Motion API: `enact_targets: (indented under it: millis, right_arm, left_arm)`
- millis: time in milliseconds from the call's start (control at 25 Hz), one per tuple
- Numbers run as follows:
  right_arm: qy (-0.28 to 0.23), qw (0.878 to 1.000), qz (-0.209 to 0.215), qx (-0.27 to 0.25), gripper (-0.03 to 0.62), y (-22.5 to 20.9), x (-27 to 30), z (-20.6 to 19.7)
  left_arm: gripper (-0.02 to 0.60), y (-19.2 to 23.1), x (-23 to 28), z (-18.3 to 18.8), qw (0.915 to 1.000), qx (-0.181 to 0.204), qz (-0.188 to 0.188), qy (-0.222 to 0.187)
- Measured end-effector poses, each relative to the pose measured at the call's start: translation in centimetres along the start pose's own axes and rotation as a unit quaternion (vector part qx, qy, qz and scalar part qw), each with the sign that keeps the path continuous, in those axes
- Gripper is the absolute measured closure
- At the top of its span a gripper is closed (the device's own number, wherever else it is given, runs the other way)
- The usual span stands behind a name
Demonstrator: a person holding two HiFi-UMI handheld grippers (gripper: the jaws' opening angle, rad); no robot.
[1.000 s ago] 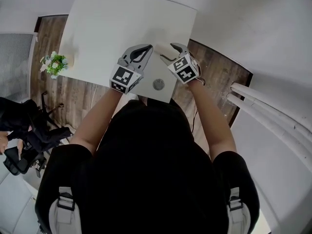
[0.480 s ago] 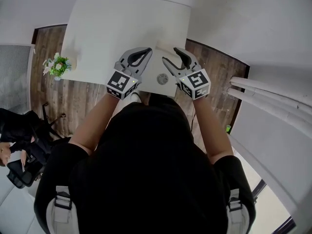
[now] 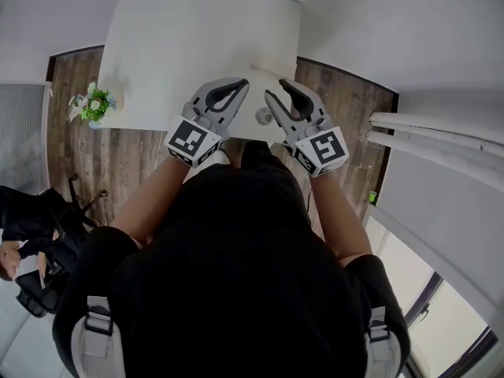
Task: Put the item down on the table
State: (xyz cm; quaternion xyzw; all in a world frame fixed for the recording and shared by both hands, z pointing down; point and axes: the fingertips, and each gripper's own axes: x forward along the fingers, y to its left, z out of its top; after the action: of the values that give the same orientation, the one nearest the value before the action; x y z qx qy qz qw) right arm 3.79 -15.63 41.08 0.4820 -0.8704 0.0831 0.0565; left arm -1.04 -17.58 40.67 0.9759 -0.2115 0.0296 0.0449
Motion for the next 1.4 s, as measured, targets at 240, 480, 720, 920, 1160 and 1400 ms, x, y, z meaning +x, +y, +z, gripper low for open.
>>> enact_targets:
  millis: [240, 480, 720, 920, 1160, 1400]
  right_arm:
    - [-0.045, 0.999, -0.01, -0.003, 0.534, 2.9, -1.8, 1.9]
    - [-0.06, 0.998, -0.025, -0.012, 0.569, 4.9, -2.8, 2.8]
    - [-0.064, 0.997, -0.04, -0.008, 0.571, 5.7, -3.7, 3.0]
    - [-0.068, 0.997, -0.042, -0.006, 0.591, 5.7, -4.3, 2.8]
    - [-0.068, 0.997, -0.039, -0.001, 0.591, 5.9, -4.2, 2.9]
    - [-0.068, 0.997, -0.034, -0.006, 0.591, 7.0, -3.8, 3.5]
  left_arm:
    - [0.588, -2.0, -1.3, 1.0, 0.9994, 0.015, -0.031, -0.005]
    - [0.588, -3.5, -3.1, 2.1, 0.9982, 0.016, -0.053, -0.025]
    - [0.588, -4.5, -4.2, 2.6, 0.9973, 0.004, -0.069, -0.026]
    - [0.588, -5.1, -4.2, 2.7, 0.9972, 0.007, -0.068, -0.029]
    - [0.588, -5.3, -4.6, 2.9, 0.9972, 0.015, -0.067, -0.029]
    - [0.588, -4.9, -5.6, 3.0, 0.9976, 0.021, -0.061, -0.026]
